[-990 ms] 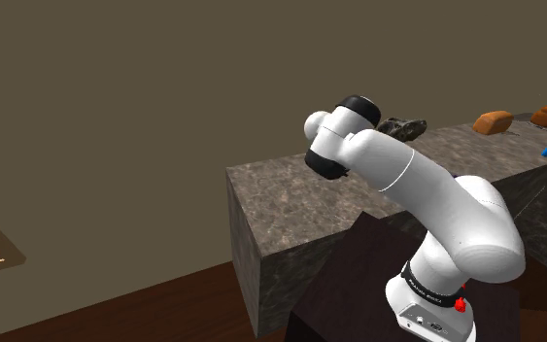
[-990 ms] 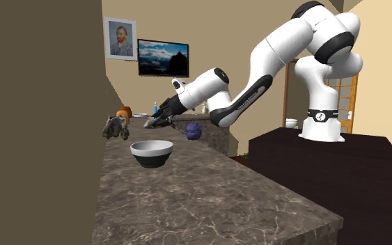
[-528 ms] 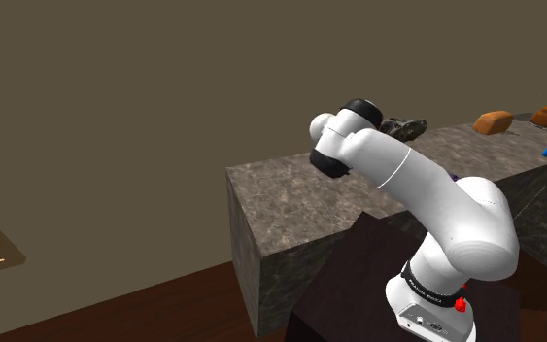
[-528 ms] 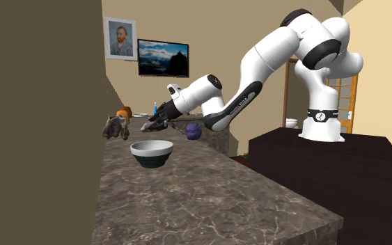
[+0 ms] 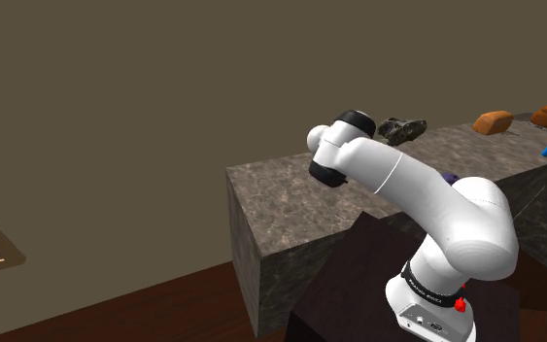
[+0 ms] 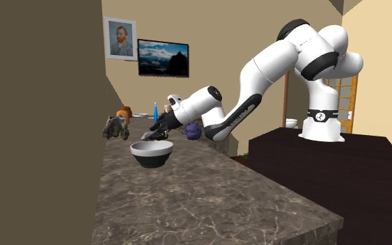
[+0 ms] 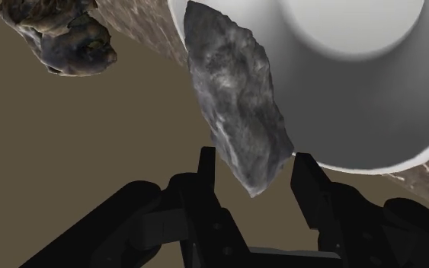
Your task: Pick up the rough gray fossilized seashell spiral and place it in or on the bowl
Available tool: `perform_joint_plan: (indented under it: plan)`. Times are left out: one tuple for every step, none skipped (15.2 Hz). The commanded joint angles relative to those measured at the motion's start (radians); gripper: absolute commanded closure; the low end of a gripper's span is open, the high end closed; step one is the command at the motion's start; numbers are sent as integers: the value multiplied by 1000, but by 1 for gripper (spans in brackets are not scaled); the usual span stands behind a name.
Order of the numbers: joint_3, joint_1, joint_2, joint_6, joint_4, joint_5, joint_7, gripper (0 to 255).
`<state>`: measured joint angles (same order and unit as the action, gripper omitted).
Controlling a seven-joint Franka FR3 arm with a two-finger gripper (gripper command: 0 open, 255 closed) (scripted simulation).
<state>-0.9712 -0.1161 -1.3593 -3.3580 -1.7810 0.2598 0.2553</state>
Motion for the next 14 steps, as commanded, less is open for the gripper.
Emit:
perform_joint_plan:
  plan:
    - [3, 4, -28, -3, 16, 10, 11, 255]
    - [4, 6, -42, -3, 25, 15, 17, 255]
    - [6, 8, -55, -3, 34, 20, 22, 255]
    - [6, 9, -62, -3, 38, 22, 25, 255]
    - [6, 9, -62, -3, 38, 22, 25, 255]
    - [6, 9, -62, -3, 38, 22, 25, 255]
    - [6, 9, -62, -3, 38, 22, 25, 255]
    - [6, 9, -62, -3, 38, 22, 25, 255]
    - [6, 9, -62, -3, 38, 22, 25, 255]
    - [6, 9, -62, -3, 38, 22, 25, 255]
    - [6, 9, -62, -3, 38, 22, 25, 255]
    - [6, 9, -62, -3, 38, 22, 25, 0]
    - [6, 9, -62, -3, 38, 22, 25, 0]
    - [6, 9, -62, -3, 38, 22, 25, 0]
